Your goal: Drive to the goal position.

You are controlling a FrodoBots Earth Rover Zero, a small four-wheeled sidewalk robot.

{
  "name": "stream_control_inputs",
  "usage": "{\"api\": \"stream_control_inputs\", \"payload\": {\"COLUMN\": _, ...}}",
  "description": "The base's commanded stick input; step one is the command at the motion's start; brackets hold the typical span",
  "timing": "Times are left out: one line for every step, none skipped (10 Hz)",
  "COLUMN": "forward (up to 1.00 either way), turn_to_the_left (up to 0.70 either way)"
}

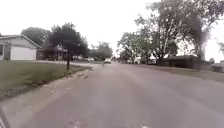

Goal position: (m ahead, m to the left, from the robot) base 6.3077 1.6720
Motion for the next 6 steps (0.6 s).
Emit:
{"api": "stream_control_inputs", "payload": {"forward": 0.70, "turn_to_the_left": 0.29}}
{"api": "stream_control_inputs", "payload": {"forward": 0.70, "turn_to_the_left": 0.35}}
{"api": "stream_control_inputs", "payload": {"forward": 0.70, "turn_to_the_left": 0.35}}
{"api": "stream_control_inputs", "payload": {"forward": 0.70, "turn_to_the_left": 0.20}}
{"api": "stream_control_inputs", "payload": {"forward": 0.70, "turn_to_the_left": 0.05}}
{"api": "stream_control_inputs", "payload": {"forward": 0.70, "turn_to_the_left": 0.00}}
